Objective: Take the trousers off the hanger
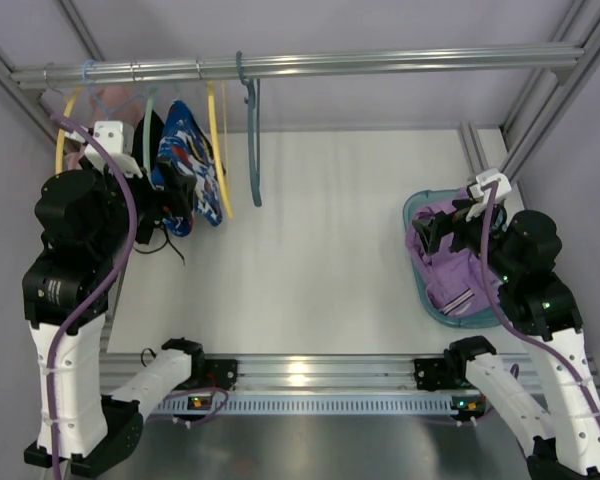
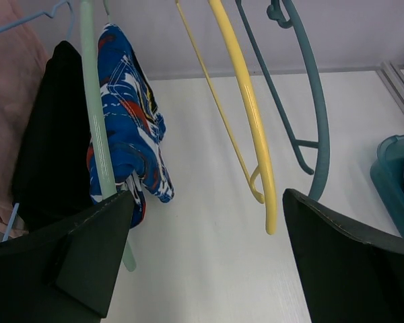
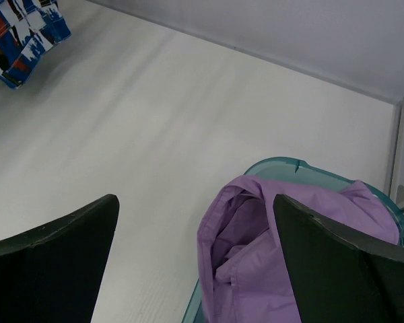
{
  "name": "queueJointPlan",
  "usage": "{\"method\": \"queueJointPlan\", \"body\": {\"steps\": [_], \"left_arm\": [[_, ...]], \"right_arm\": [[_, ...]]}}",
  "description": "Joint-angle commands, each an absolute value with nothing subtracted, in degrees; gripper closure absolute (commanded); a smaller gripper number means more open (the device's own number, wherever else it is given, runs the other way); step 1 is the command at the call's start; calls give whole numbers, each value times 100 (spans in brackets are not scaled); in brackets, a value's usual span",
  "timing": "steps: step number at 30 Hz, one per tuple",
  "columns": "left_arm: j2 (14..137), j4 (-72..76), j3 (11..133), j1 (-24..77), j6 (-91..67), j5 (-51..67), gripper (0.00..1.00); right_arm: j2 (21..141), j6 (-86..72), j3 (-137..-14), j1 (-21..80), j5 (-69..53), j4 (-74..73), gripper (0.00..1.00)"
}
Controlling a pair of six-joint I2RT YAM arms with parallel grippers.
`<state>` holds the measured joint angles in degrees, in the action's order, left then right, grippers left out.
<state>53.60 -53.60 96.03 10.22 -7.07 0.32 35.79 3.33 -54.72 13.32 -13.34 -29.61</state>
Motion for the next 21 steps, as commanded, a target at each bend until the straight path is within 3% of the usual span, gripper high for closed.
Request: {"method": "queueJointPlan", "body": {"steps": [1,8,12,21], "left_arm": [[5388,-5133,9765,993,-606,184,1],[5555,-5045,10431,669,-1150,62,2],[5494,-5054,10600,-41,-1598,-26,3],[4913,-5107,9669,-1651,-2196,1580,3]], "right_arm": [[3577,273,-5493,1275,-1362,-2892,1],[3630,237,-5537,1283,-1520,-2813,1],[3779,229,-5590,1283,-1634,-2707,0],[4333,167,-5809,1301,-1995,-2426,1]]}}
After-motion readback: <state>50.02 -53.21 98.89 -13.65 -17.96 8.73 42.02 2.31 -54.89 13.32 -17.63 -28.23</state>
